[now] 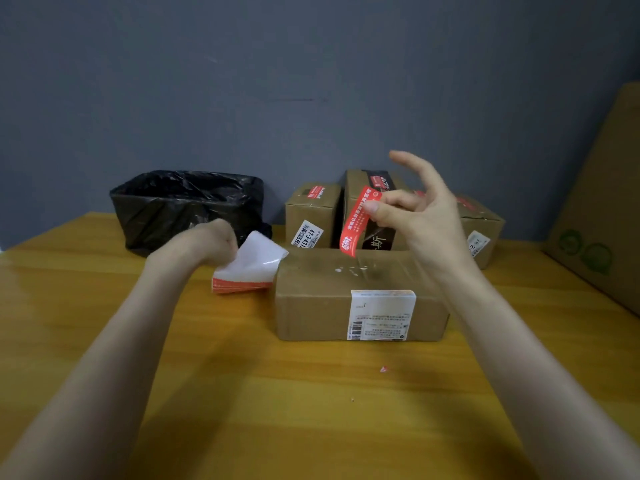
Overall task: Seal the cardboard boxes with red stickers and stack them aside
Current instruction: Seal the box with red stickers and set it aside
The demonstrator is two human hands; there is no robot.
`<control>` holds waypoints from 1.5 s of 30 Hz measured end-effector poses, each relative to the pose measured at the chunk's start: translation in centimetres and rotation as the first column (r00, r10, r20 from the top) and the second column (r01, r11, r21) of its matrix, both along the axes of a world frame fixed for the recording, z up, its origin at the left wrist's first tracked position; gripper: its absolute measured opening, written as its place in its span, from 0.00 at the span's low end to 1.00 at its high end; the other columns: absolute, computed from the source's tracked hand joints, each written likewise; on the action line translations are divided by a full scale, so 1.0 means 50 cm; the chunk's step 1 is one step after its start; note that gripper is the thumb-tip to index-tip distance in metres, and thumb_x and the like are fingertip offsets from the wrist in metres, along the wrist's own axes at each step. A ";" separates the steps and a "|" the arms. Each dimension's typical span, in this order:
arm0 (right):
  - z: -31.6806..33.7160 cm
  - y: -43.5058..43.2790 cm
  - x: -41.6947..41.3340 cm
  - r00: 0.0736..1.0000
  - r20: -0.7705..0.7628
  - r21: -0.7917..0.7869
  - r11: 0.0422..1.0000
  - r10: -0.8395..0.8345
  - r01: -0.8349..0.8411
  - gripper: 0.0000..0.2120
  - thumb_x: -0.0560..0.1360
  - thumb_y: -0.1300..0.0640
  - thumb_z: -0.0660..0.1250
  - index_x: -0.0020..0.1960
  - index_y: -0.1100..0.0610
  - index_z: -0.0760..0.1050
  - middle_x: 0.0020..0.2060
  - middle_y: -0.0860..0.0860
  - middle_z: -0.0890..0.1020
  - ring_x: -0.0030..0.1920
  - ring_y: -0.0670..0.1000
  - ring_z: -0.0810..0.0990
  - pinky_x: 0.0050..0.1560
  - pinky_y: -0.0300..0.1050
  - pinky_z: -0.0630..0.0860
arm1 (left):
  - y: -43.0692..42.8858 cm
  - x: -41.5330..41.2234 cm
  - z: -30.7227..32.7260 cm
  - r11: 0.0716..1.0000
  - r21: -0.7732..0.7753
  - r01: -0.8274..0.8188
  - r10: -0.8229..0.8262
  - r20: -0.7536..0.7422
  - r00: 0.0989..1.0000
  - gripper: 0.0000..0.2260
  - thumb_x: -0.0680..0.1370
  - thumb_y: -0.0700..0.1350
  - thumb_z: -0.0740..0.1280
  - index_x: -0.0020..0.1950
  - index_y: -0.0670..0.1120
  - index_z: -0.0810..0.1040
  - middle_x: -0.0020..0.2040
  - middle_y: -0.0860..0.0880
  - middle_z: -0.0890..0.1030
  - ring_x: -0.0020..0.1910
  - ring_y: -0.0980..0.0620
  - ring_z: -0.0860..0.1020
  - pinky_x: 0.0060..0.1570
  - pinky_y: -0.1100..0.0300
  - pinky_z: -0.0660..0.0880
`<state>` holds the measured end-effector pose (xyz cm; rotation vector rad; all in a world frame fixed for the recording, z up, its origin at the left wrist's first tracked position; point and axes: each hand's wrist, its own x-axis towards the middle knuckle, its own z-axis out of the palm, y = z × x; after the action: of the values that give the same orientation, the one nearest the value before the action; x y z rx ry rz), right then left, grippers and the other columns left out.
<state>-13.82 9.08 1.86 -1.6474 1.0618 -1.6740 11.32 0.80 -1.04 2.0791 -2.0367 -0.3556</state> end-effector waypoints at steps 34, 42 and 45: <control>-0.006 -0.010 -0.012 0.993 0.114 0.222 0.975 0.003 -0.029 0.03 0.75 0.59 0.66 0.43 0.55 0.76 0.40 0.52 0.83 0.37 0.49 0.84 0.38 0.39 0.79 | 0.116 -0.158 0.069 0.913 -0.385 0.134 -0.376 -0.670 0.640 0.04 0.71 0.42 0.73 0.41 0.47 0.78 0.37 0.49 0.83 0.38 0.58 0.82 0.43 0.63 0.78; 0.000 -0.009 -0.029 0.997 0.044 0.253 0.966 -0.062 0.049 0.02 0.74 0.59 0.68 0.45 0.58 0.79 0.41 0.53 0.84 0.37 0.51 0.85 0.40 0.43 0.81 | 0.107 -0.161 0.077 0.921 -0.384 0.070 -0.359 -0.761 0.541 0.06 0.71 0.37 0.72 0.37 0.44 0.78 0.36 0.46 0.83 0.33 0.58 0.82 0.36 0.69 0.78; -0.001 -0.013 -0.035 0.994 0.039 0.259 0.961 -0.106 0.092 0.01 0.73 0.59 0.70 0.43 0.56 0.81 0.43 0.52 0.84 0.41 0.49 0.85 0.42 0.42 0.82 | 0.096 -0.168 0.076 0.939 -0.339 0.057 -0.317 -0.790 0.524 0.05 0.72 0.37 0.72 0.37 0.45 0.79 0.38 0.47 0.83 0.33 0.61 0.81 0.37 0.68 0.78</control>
<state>-15.57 8.43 1.81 -1.3976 1.2943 -1.5560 2.95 5.61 2.76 1.1150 -1.5436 -0.8606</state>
